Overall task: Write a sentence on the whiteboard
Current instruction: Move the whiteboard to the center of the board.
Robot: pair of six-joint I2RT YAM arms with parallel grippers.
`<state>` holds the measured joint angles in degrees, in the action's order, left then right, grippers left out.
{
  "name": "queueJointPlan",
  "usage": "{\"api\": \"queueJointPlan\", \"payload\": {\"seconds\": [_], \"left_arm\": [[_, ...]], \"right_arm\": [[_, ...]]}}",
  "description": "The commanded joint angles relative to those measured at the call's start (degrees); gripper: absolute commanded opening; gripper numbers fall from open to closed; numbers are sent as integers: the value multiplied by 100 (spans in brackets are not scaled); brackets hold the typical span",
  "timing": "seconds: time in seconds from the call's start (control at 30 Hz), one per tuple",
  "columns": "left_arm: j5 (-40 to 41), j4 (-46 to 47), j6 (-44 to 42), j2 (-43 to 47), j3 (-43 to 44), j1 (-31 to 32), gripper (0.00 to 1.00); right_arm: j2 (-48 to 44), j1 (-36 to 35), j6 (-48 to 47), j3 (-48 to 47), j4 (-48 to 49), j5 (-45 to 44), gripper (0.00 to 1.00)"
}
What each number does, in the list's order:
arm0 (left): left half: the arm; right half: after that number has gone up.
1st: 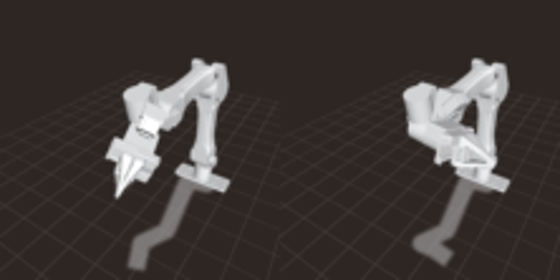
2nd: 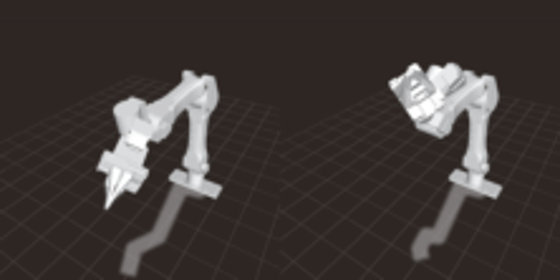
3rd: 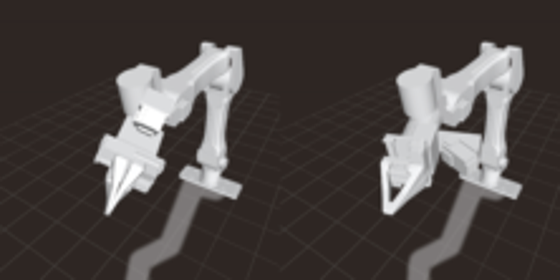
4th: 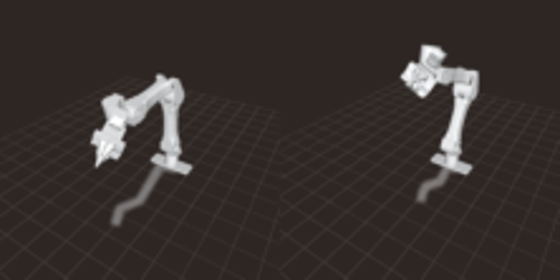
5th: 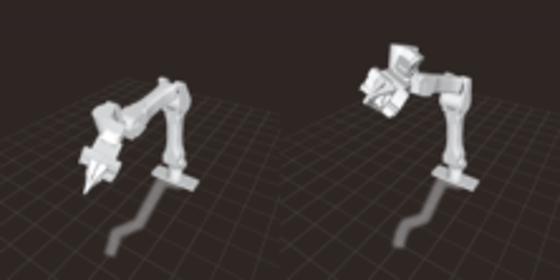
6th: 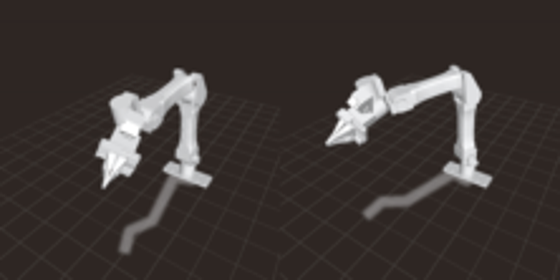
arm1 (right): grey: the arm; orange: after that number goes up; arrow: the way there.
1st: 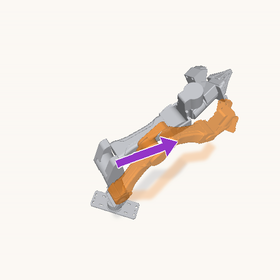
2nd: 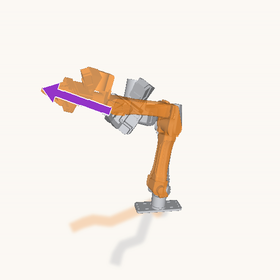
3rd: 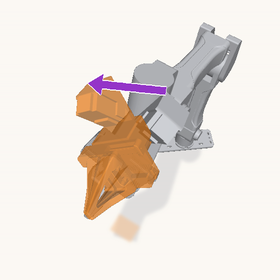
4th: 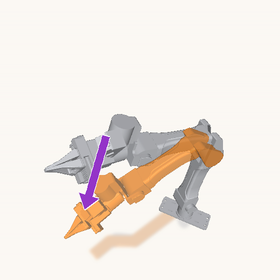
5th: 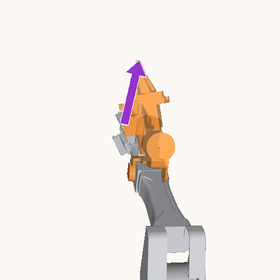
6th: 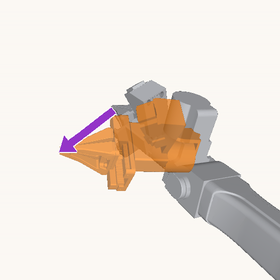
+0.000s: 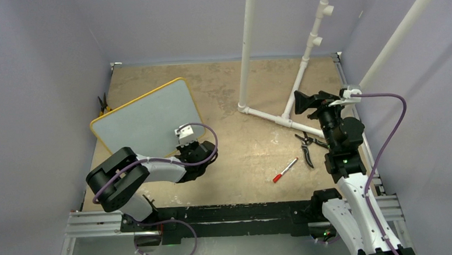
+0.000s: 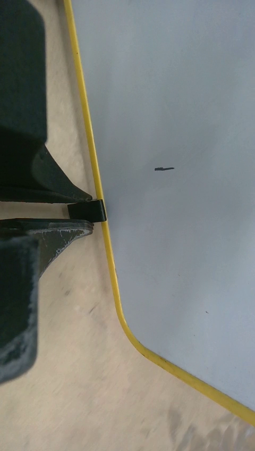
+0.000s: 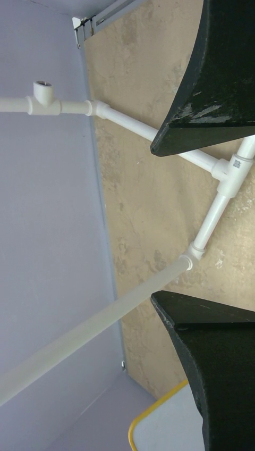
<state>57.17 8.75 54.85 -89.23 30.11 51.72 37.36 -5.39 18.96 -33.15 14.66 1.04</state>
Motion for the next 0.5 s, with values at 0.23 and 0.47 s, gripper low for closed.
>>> {"api": "queueJointPlan", "payload": {"seconds": [0.23, 0.47], "left_arm": [[-810, 781, -142, -1078, 1137, 1189, 0], [-1014, 933, -320, -1727, 1872, 1449, 0]], "right_arm": [[16, 15, -112, -161, 178, -5, 99], [17, 20, -103, -174, 161, -3, 99]]}}
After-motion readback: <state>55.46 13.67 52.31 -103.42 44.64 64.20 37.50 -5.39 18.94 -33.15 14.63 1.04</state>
